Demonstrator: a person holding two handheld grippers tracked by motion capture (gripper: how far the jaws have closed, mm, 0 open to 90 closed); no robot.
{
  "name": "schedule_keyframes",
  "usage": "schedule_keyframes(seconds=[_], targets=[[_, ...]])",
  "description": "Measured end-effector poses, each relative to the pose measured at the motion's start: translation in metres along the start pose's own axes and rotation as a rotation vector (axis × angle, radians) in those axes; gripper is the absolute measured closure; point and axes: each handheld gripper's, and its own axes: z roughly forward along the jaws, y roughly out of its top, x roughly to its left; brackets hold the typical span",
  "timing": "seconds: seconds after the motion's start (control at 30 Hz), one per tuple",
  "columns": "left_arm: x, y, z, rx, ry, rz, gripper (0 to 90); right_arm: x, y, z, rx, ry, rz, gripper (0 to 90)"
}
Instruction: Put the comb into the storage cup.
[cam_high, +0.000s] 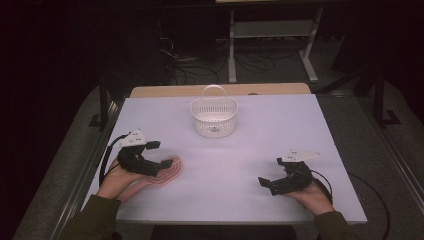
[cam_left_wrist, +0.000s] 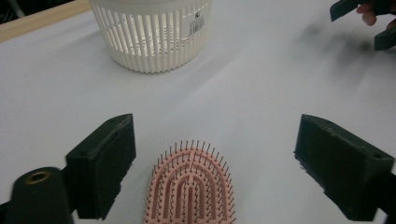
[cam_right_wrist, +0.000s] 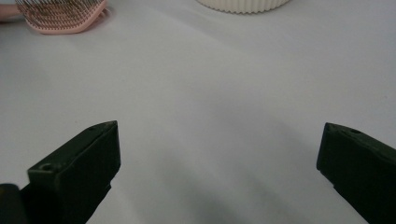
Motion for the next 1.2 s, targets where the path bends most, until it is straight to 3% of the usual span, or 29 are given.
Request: schedule_keyframes(seconds=[0.03,0.13,0.63,1.2], targets=[[-0.001,0.000,0.002,0.004,-0.006,0.001,4.3,0.000,0.000,0.000,0.000,0.000,-0.001,0.0],[-0.002,0.000,0.005,0.011,-0.011,0.003,0.3,0.000,0.000,0.000,0.000,-0.001,-0.001,0.0],[-0.002,0.001,0.007,0.005,-0.030,0.012,0.0,0.000,-0.002,-0.002,0.002,-0.007,0.000,0.0],[0.004,0.000,-0.007,-0.003,-0.033,0.017,0.0,0.000,-0.002,-0.001,0.001,-0.006,0.002,0.0]])
